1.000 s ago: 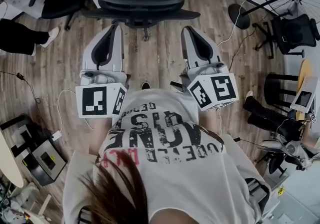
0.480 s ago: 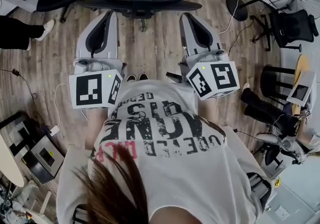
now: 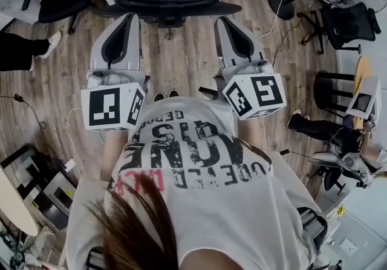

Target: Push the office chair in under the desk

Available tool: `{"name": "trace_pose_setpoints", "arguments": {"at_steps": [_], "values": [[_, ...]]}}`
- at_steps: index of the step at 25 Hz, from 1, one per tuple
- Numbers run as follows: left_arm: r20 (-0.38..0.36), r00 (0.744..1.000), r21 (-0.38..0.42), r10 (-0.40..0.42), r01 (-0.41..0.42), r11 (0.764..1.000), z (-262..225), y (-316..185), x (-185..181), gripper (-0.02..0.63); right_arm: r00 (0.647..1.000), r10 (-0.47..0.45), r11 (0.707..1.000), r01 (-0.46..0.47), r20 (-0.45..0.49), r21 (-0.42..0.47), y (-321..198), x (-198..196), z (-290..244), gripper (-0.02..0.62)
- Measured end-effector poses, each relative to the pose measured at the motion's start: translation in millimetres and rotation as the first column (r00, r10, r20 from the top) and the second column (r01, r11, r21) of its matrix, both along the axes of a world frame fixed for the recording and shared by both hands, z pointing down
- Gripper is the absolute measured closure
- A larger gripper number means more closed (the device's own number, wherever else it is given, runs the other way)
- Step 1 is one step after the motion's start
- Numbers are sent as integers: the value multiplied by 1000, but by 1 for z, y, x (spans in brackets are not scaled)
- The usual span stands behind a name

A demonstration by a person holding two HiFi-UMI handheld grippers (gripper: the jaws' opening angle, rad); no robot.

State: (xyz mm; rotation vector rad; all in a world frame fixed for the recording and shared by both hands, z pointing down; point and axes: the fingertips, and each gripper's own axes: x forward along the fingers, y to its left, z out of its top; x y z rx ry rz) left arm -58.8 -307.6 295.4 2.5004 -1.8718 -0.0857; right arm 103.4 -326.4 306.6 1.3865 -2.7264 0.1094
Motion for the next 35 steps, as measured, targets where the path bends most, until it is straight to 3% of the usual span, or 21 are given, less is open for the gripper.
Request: {"name": "trace_pose_setpoints", "arguments": {"at_steps": [35], "values": [[3, 1000, 11, 16, -16, 1000, -6, -3, 5, 594, 1000, -8, 1000, 8, -11, 20, -7, -1, -4, 574]]}}
